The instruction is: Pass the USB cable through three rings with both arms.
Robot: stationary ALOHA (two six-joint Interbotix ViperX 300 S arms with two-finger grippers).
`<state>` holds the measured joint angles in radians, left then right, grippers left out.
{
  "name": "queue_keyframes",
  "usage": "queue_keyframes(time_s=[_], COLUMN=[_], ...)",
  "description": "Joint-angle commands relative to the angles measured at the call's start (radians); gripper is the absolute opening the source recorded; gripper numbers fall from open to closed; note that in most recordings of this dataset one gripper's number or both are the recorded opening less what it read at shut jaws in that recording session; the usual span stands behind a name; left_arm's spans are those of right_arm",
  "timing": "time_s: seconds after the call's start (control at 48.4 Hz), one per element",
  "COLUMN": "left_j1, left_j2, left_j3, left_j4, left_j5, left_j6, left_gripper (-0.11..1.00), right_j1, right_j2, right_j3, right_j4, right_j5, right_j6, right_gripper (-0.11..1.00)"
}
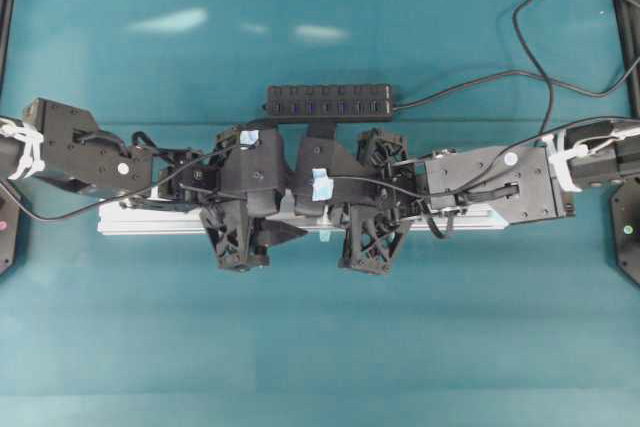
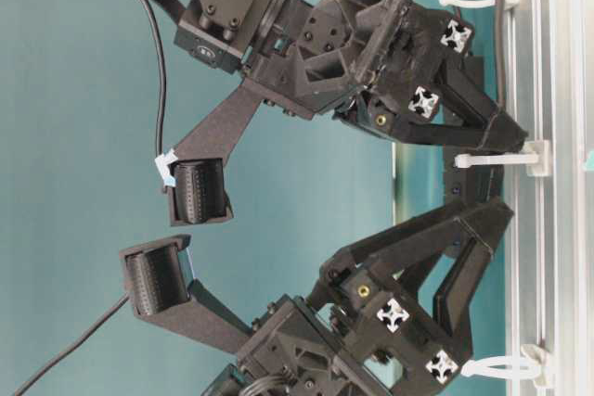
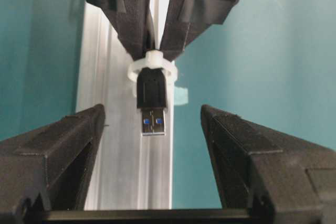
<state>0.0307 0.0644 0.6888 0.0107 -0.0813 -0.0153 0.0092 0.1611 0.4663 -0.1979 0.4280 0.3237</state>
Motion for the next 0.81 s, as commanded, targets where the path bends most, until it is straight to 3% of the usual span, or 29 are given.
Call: queue_keyframes(time_s=[0.0,0.227,0.517,0.786], left_j1=[0.003,0.005,0.005,0.005], left_j2=[-0.003,0.012,0.021,0.037], left_j3=[-0.012,-0.006,0.012,0.006], left_j4=[0.002,0.002,0.002,0.003], left_j5=[-0.025,-0.041,-0.098,-0.118], left_j6=[-0.002,-0.002,-0.002,-0.002], left_gripper=[0.75,0.73,0.58,0.52], right_j1=[0.003,0.005,0.003,0.003], right_j2=[-0.009,-0.012,-0.012,-0.012], right_j3=[-0.012,-0.011,-0.008,-0.008], right_j4=[0.002,0.002,0.002,0.002], right_j5=[-0.012,-0.023,-0.023,-0.023], right_j6=[0.011,0.011,0.012,0.011], right_gripper=[-0.08,-0.08,-0.08,-0.08])
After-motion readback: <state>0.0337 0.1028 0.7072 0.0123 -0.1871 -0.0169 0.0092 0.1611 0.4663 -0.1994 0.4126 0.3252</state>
